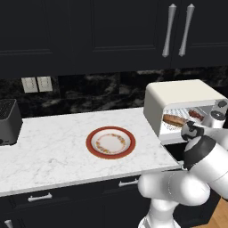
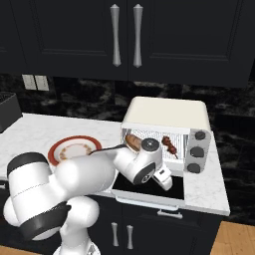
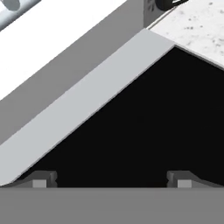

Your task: Pick up the kebab skewer and baguette bread, and place them inside the toaster oven. Close the toaster oven door and start by setting the timer.

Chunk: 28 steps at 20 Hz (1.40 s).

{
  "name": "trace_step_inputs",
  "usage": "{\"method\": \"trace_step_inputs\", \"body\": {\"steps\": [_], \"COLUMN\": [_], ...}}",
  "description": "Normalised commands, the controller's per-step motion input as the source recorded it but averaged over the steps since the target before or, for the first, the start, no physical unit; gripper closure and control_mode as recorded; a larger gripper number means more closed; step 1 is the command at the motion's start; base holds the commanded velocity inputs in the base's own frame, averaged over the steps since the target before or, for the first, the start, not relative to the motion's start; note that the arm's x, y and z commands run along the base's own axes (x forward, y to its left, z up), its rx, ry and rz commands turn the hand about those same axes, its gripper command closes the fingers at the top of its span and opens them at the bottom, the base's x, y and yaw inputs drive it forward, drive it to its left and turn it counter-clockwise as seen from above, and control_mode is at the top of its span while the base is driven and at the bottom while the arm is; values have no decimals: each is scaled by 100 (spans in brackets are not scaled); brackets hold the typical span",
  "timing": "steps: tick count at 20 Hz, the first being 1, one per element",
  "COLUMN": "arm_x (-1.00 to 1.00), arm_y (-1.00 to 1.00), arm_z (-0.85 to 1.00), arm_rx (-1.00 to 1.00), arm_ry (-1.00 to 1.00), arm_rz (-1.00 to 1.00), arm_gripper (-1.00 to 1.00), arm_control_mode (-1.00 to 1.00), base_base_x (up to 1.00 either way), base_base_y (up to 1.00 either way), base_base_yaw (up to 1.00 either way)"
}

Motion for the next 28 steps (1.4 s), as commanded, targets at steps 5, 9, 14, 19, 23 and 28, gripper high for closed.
{"method": "trace_step_inputs", "body": {"steps": [5,9,14,19,23,28], "arm_x": [29,3,17,30,9,2], "arm_y": [2,5,6,15,14,11], "arm_z": [0,0,0,0,0,0], "arm_rx": [3,4,6,6,5,5], "arm_ry": [-3,-3,-5,-3,-3,-2], "arm_rz": [-11,-12,-14,-16,-15,-15], "arm_gripper": [-100,-100,-100,-100,-100,-100], "arm_control_mode": [-100,-100,-100,-100,-100,-100], "base_base_x": [0,0,0,0,0,0], "base_base_y": [0,0,0,0,0,0], "base_base_yaw": [0,0,0,0,0,0]}}
